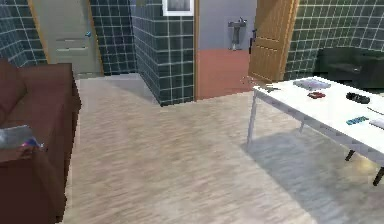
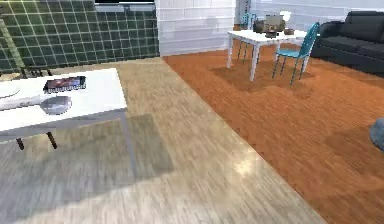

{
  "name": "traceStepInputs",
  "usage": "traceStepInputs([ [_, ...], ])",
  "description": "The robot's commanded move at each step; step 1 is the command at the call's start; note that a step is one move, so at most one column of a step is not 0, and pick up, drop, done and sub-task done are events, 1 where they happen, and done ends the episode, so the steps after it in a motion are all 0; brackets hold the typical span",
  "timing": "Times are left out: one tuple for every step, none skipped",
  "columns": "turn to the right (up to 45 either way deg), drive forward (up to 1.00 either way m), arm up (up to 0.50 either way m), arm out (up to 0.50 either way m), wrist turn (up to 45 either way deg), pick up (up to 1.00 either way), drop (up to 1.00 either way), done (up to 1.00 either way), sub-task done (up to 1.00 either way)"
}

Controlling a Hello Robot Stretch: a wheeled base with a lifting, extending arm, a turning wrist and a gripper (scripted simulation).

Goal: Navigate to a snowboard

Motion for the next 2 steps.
traceStepInputs([
  [0.0, 1.0, 0.0, 0.0, 0.0, 0.0, 0.0, 0.0, 0.0],
  [-3.0, 0.0, 0.0, 0.0, 0.0, 0.0, 0.0, 0.0, 0.0],
])
